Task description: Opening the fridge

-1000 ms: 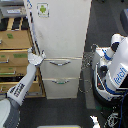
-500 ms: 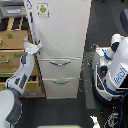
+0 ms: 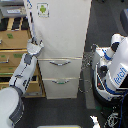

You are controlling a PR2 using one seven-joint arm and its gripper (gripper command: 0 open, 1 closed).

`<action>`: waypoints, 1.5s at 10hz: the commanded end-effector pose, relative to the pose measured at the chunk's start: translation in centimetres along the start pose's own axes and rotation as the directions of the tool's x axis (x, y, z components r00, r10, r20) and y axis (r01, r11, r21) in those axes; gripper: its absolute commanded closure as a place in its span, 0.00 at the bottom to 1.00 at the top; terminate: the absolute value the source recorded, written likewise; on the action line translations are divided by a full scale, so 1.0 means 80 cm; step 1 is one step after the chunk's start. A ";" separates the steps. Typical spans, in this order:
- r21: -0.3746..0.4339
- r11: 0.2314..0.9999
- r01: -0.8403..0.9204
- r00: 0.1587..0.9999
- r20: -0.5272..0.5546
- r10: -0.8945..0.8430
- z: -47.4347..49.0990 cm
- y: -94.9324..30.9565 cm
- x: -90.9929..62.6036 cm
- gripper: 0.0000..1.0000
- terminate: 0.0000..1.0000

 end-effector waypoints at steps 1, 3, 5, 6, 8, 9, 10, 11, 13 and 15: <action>-0.009 1.000 0.015 1.000 0.008 -0.015 -0.041 0.003 0.012 1.00 0.00; -0.018 1.000 0.004 1.000 0.006 -0.004 -0.042 0.001 0.025 1.00 0.00; -0.030 1.000 -0.002 1.000 0.011 0.002 -0.039 0.000 0.031 1.00 0.00; -0.029 1.000 -0.002 1.000 0.008 0.002 -0.042 0.001 0.031 1.00 0.00; -0.027 1.000 0.000 1.000 0.000 0.000 -0.049 0.005 0.028 1.00 0.00; -0.024 1.000 -0.003 1.000 -0.002 0.003 -0.049 0.009 0.025 1.00 0.00; -0.023 1.000 -0.006 1.000 -0.002 0.006 -0.047 0.015 0.018 1.00 0.00; -0.021 1.000 -0.006 1.000 -0.002 0.006 -0.047 0.015 0.015 1.00 0.00; -0.028 1.000 0.008 1.000 0.004 -0.008 -0.040 0.009 0.005 1.00 0.00; -0.023 0.990 0.142 0.990 0.031 -0.141 -0.010 -0.033 -0.077 1.00 0.00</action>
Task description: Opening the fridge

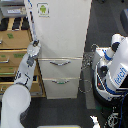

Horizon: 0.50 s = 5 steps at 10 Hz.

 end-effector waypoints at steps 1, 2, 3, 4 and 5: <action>0.004 0.982 0.190 0.981 0.034 -0.190 0.048 -0.067 -0.121 1.00 0.00; -0.006 0.976 0.219 0.973 0.080 -0.218 0.087 -0.077 -0.154 1.00 0.00; -0.005 0.970 0.244 0.966 0.087 -0.243 0.099 -0.085 -0.175 1.00 0.00; -0.015 0.960 0.279 0.956 0.097 -0.276 0.115 -0.099 -0.206 1.00 0.00; -0.015 0.951 0.310 0.945 0.111 -0.306 0.131 -0.113 -0.235 1.00 0.00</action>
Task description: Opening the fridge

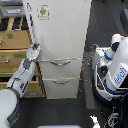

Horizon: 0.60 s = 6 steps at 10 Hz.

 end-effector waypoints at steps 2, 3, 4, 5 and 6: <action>0.007 0.944 0.330 0.931 0.160 -0.327 0.197 -0.143 -0.268 1.00 0.00; 0.009 0.937 0.350 0.921 0.177 -0.346 0.217 -0.156 -0.285 1.00 0.00; 0.005 0.911 0.412 0.888 0.221 -0.403 0.264 -0.202 -0.325 1.00 0.00; 0.008 0.864 0.503 0.830 0.275 -0.485 0.349 -0.289 -0.402 1.00 0.00; -0.008 0.854 0.521 0.820 0.282 -0.498 0.374 -0.323 -0.427 1.00 0.00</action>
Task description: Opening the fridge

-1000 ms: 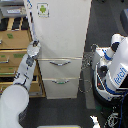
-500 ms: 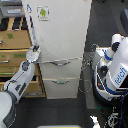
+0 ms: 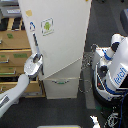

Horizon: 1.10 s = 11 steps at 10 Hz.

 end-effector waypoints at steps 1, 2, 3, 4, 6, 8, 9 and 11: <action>-0.185 0.919 0.349 0.935 0.135 -0.328 0.308 -0.417 -0.195 1.00 0.00; -0.302 0.834 0.462 0.887 0.155 -0.435 0.342 -0.485 -0.222 1.00 0.00; -0.198 0.799 0.568 0.823 0.156 -0.546 0.334 -0.454 -0.253 1.00 0.00; -0.136 0.803 0.581 0.813 0.132 -0.566 0.299 -0.392 -0.258 0.00 0.00; -0.094 0.871 0.483 0.875 0.084 -0.476 0.194 -0.260 -0.227 0.00 0.00; -0.031 0.927 0.373 0.927 -0.023 -0.373 0.085 -0.187 -0.184 0.00 0.00; -0.037 0.957 0.287 0.955 -0.063 -0.289 0.021 -0.166 -0.132 0.00 0.00; -0.040 0.967 0.253 0.965 -0.066 -0.255 -0.011 -0.212 -0.062 0.00 0.00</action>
